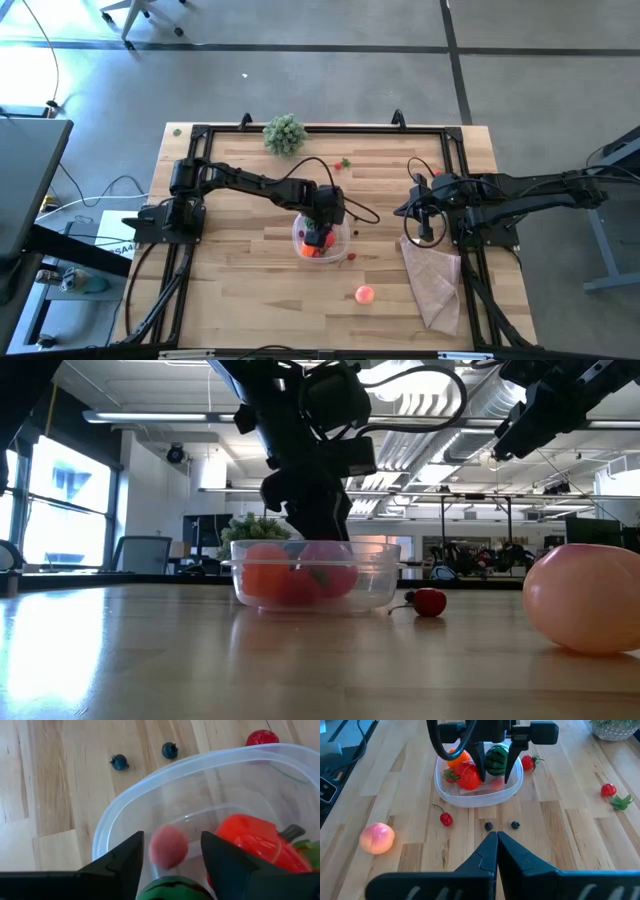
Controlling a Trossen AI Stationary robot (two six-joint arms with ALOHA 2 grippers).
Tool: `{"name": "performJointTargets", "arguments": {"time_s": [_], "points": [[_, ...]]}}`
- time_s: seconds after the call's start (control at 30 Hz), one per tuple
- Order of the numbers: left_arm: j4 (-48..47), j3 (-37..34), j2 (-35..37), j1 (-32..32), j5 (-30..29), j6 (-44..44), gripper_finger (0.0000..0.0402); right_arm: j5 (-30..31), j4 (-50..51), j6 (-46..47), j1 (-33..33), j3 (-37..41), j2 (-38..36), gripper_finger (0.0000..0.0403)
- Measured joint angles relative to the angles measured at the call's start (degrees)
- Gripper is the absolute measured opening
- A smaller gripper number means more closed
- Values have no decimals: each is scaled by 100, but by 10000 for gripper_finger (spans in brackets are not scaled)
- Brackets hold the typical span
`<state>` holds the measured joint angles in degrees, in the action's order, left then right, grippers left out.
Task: Pick and placing Produce into tupperware
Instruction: Put the strawberry into the transparent container
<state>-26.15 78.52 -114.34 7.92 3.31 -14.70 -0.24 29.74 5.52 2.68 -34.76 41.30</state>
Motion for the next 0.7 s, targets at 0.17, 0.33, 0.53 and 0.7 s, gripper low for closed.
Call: {"name": "performJointTargets", "arguments": {"time_s": [0.17, 0.33, 0.53, 0.7], "points": [[11, 68, 0, -4, -100, 0, 213, 1, 0, 0, 0, 0, -2, 0], [-311, 349, 2, -6, -143, 0, 216, 1, 2, 0, 0, 0, -2, 0], [-874, 787, 154, -2, -178, 91, 214, 1, 1, 0, 0, 0, -1, 0], [-1222, 812, 657, 7, -496, 173, 189, 1, -7, 0, 0, 0, -2, 0]]}}
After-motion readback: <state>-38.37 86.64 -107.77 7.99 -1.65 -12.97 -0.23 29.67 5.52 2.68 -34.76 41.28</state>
